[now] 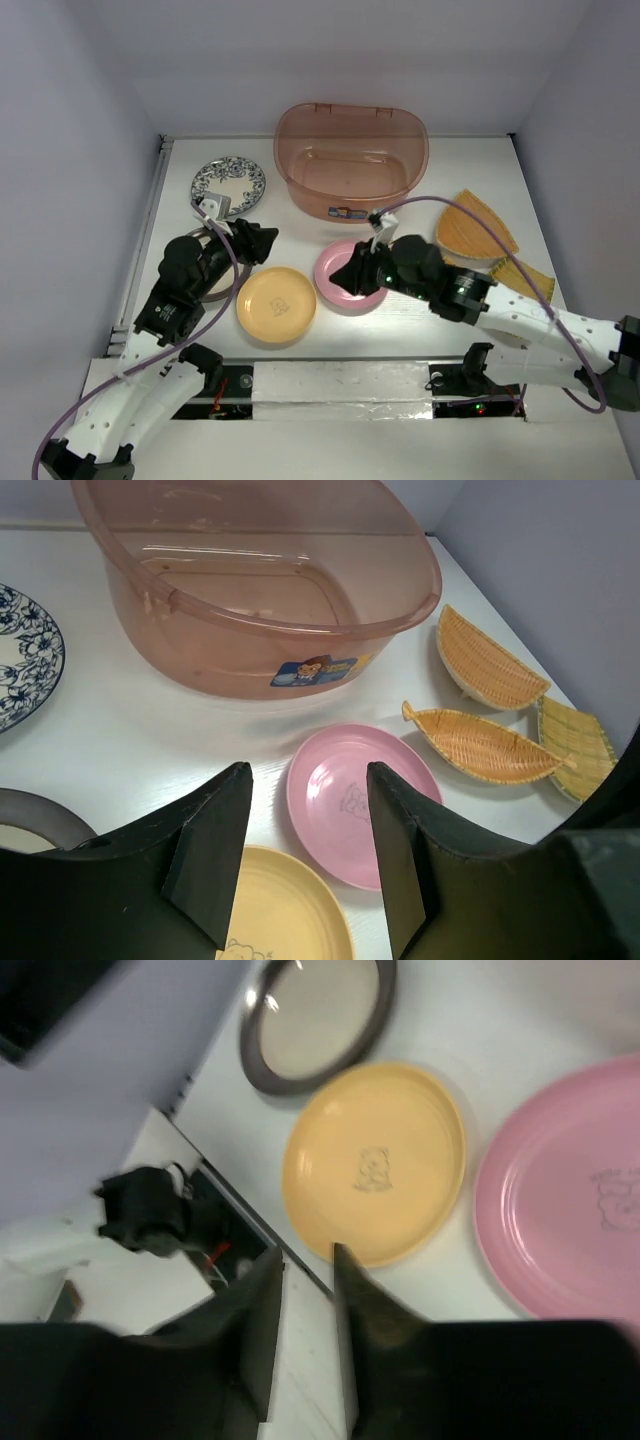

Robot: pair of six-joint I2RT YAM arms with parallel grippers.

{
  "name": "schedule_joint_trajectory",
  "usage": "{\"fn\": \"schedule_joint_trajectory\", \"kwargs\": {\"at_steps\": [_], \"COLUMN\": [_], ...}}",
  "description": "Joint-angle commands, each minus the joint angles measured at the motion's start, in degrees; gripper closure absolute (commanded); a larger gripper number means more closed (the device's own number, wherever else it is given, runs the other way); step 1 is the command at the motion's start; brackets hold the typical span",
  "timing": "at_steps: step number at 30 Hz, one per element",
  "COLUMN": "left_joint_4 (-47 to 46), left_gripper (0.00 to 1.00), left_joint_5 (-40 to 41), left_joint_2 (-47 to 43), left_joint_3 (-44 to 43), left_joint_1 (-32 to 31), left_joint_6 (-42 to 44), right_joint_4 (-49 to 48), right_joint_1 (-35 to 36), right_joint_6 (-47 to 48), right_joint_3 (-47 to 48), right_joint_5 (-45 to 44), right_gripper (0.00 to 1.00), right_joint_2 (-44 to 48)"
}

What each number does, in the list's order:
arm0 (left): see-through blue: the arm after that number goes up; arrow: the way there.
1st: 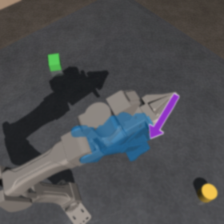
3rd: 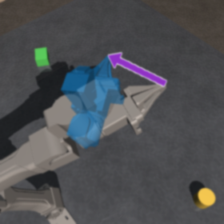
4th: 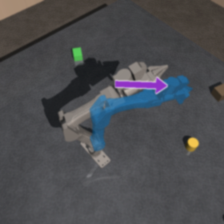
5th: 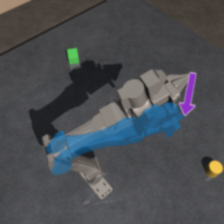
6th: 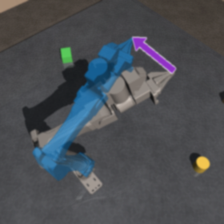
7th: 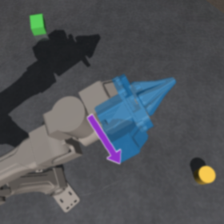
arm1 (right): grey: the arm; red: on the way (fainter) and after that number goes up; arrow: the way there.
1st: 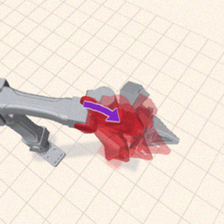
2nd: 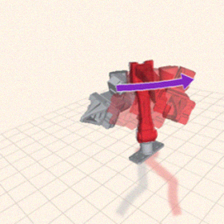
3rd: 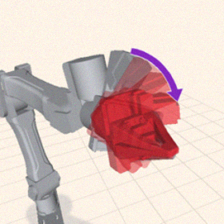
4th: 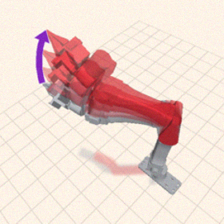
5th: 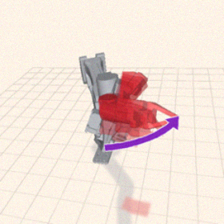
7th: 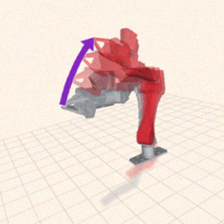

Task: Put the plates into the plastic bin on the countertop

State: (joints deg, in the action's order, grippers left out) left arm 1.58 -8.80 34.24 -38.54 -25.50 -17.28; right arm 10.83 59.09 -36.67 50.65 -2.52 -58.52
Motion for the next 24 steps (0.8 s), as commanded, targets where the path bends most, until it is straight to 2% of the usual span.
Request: {"fn": "schedule_joint_trajectory", "kwargs": {"at_steps": [1, 2, 5, 8, 11, 12, 18, 22, 23, 24], "left_joint_4": [-0.3, -0.1, 0.5, 0.3, 0.2, 0.4, 1.1, 1.3, 1.4, 1.3], "left_gripper": [0.54, 0.54, 0.54, 0.59, 0.87, 1.0, 1.0, 1.0, 0.97, 0.87], "left_joint_5": [-0.3, -0.3, 1.0, 1.4, 2.0, 2.6, 3.1, 3.6, 3.6, 3.6], "left_joint_2": [-1.5, -2.2, -3.7, -5.1, -5.8, -5.7, -6.2, -6.3, -6.3, -6.3], "left_joint_3": [-2.4, -2.4, -2.3, -2.1, -2.0, -2.0, -2.3, -2.2, -2.3, -2.4], "left_joint_1": [0.2, 0.2, 0.2, 0.2, 0.2, 0.2, 0.2, 0.2, 0.2, 0.2], "left_joint_6": [1.2, 1.4, 1.5, 1.4, 1.5, 1.3, 1.0, 1.0, 1.0, 0.9], "right_joint_4": [-4.6, -6.1, -7.0, -7.2, -6.1, -5.9, 1.7, 3.8, 3.7, 3.7], "right_joint_1": [4.0, 4.7, 5.9, 5.9, 5.9, 5.9, 5.9, 5.9, 5.9, 5.2], "right_joint_6": [-7.3, -8.2, -11.1, -13.1, -13.6, -13.4, -4.4, -2.2, -1.7, -1.0], "right_joint_3": [-2.6, -3.1, -2.8, -2.5, -1.7, -1.7, 5.8, 6.7, 5.5, 5.1], "right_joint_5": [-7.8, -8.1, -10.2, -11.6, -12.7, -12.9, -15.7, -17.5, -17.3, -16.8], "right_gripper": [0.84, 1.0, 1.0, 1.0, 1.0, 1.0, 1.0, 0.99, 0.92, 0.87], "right_joint_2": [-4.2, -5.2, -9.0, -12.2, -14.0, -15.0, -21.7, -23.7, -23.7, -23.7]}}
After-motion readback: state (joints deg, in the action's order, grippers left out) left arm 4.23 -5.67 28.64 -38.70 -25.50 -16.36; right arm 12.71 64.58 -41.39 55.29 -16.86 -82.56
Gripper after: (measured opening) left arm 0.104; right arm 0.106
